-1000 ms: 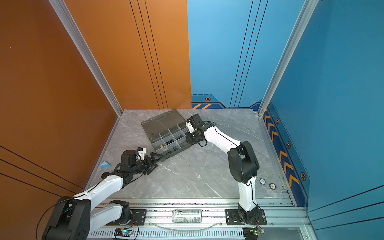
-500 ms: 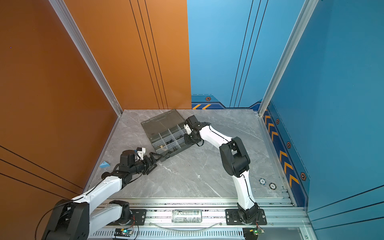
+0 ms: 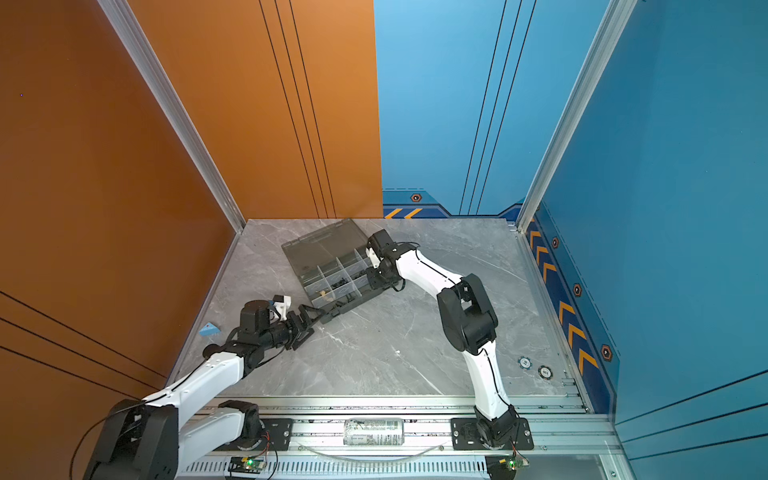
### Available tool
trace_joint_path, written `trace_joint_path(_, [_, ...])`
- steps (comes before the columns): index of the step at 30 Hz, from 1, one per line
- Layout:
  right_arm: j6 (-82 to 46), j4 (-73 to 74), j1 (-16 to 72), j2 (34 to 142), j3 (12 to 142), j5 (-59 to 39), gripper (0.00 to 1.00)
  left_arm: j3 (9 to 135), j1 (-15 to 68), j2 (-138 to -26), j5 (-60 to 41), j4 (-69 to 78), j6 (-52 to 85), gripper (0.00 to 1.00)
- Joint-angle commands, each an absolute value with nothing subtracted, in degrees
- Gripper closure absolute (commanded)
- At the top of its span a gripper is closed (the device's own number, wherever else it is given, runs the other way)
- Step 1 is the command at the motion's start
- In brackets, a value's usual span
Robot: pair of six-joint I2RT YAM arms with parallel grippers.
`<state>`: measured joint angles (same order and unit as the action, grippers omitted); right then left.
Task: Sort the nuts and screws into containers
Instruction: 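Open the right gripper to drop the silver bolt into the long compartment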
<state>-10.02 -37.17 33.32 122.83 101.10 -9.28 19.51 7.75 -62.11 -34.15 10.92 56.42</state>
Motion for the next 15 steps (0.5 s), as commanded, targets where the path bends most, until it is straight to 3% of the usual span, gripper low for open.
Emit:
trace_joint_path(1, [-9.58,-39.87,33.31,122.61,102.56,-7.73,0.57,19.51,7.02,-60.84,-35.2,9.8,55.37,0.02])
trace_joint_path(15, [-3.91,-39.16,32.16,109.38,92.36,-4.2,0.56,22.87,6.82,-59.33,-34.83,3.79,51.88,0.02])
